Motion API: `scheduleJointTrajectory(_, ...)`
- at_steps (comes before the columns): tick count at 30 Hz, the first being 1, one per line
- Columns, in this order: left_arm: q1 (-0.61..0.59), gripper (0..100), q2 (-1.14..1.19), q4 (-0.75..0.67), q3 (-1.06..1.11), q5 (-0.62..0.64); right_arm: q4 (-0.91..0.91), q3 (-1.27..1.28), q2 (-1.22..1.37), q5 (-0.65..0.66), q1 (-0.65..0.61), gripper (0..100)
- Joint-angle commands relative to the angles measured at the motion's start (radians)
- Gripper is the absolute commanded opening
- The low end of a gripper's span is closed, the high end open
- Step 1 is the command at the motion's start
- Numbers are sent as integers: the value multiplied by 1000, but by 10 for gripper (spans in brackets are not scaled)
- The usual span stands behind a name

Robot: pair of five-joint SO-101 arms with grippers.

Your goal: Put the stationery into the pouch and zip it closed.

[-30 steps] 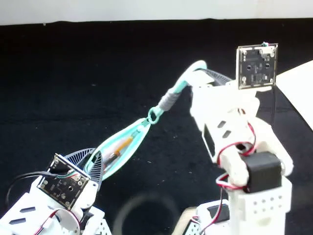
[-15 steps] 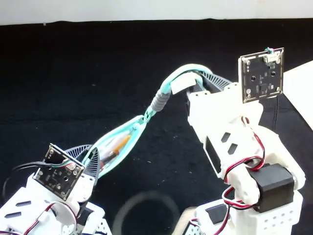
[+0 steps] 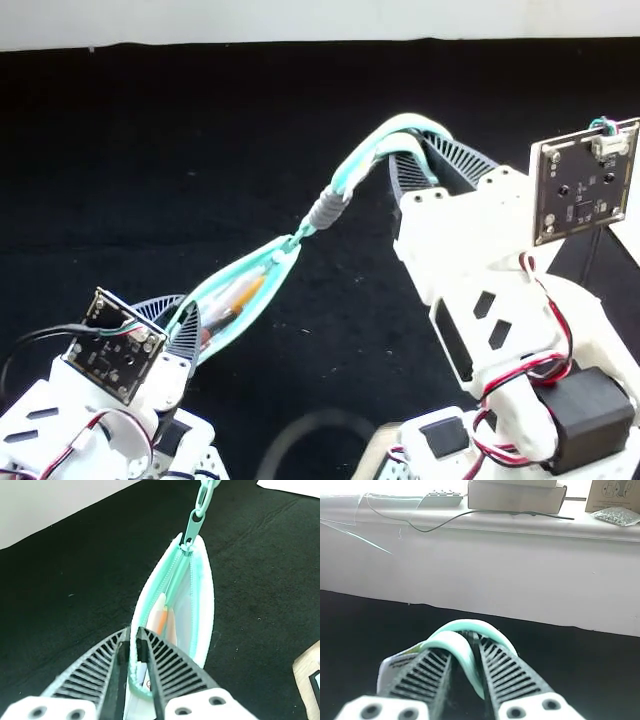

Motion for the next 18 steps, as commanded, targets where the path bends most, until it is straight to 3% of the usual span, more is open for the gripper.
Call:
scheduleJointTrajectory(1,1,7,5,15,-7,-11,-5,-21,-4,8,-2,7)
scheduleJointTrajectory(5,56,28,5,17,-15,12,-5,-27,-4,6,-2,7)
scheduleJointTrajectory(11,71,198,5,12,-50,215,-5,-19,-4,6,-2,7)
scheduleJointTrajectory(18,73,199,15,15,-295,284,2,-18,-2,8,-1,7)
